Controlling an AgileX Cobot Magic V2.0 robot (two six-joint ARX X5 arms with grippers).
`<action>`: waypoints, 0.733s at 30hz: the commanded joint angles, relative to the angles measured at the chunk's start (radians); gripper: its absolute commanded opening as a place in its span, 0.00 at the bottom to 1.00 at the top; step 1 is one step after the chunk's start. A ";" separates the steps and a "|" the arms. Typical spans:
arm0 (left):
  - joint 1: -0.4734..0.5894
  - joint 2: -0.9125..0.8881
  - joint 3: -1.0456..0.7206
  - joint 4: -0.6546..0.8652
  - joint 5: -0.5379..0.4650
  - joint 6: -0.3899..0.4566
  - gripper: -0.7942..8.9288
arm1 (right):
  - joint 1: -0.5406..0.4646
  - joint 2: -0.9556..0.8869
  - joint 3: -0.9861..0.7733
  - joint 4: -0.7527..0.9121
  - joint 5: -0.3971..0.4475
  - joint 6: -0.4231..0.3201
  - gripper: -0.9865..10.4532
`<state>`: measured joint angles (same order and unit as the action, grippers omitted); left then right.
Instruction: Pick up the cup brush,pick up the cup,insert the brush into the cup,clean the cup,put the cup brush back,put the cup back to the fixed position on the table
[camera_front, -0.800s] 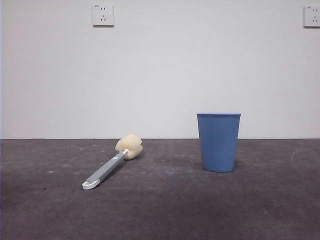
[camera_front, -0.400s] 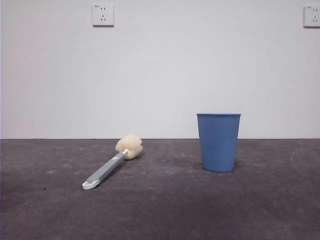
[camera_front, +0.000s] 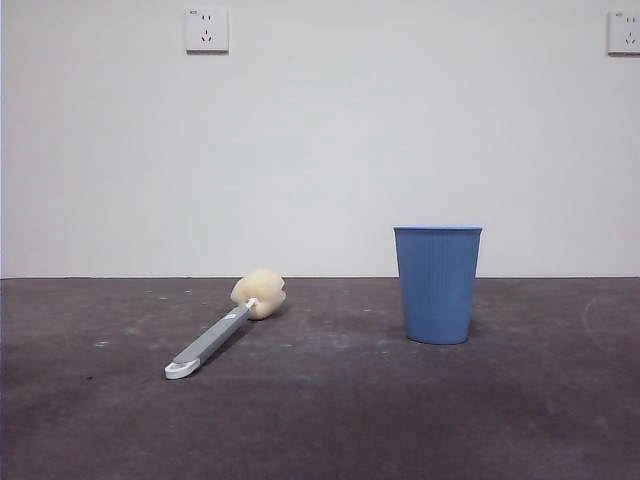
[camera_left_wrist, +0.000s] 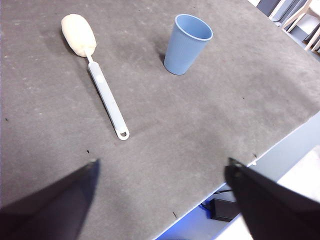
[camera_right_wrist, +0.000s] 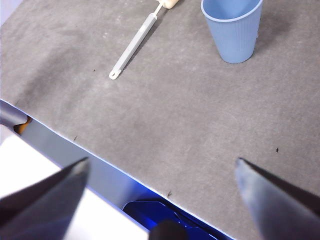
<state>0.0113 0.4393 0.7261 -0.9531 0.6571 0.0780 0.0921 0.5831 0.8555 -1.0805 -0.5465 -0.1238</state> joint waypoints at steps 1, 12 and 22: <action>0.001 0.027 0.003 0.018 -0.001 -0.008 0.66 | 0.002 0.002 0.004 0.002 0.002 -0.005 0.61; -0.079 0.211 0.047 0.170 -0.029 -0.085 0.66 | 0.002 0.002 0.004 0.009 0.002 -0.003 0.61; -0.379 0.486 0.048 0.391 -0.373 -0.242 0.66 | 0.002 0.002 0.004 0.013 0.002 0.005 0.61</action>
<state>-0.3435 0.9047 0.7715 -0.5850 0.3202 -0.1162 0.0921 0.5835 0.8555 -1.0756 -0.5461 -0.1234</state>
